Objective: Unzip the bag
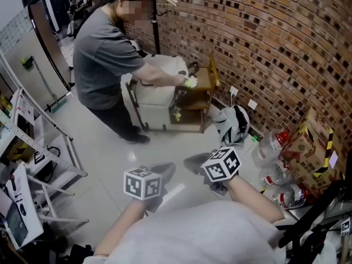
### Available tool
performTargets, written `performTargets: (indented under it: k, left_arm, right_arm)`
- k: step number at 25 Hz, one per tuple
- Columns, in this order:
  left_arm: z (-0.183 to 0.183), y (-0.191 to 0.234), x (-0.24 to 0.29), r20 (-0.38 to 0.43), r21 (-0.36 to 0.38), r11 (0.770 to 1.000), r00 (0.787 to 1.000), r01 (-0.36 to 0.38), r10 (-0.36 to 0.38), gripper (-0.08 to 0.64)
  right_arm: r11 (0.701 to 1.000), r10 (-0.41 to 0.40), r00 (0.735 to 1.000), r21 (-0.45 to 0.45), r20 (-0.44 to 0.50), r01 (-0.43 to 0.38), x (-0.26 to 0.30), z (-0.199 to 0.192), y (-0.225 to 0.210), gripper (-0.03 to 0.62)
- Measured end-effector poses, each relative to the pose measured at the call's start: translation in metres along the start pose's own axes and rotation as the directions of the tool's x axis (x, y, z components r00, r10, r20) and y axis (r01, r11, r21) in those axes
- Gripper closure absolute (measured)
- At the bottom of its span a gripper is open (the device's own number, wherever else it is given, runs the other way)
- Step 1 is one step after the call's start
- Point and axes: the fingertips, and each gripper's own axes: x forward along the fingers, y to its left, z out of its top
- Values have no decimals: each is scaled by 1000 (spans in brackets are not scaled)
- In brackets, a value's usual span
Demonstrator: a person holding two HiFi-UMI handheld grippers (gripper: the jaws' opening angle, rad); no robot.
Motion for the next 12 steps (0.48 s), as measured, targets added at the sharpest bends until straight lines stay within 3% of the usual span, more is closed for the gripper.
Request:
performTargets:
  k: [12]
  left_arm:
    - [-10, 5, -24, 1, 10, 999, 999, 34, -35, 558]
  right_arm:
    - [999, -27, 1000, -19, -7, 27, 16, 0, 24, 591]
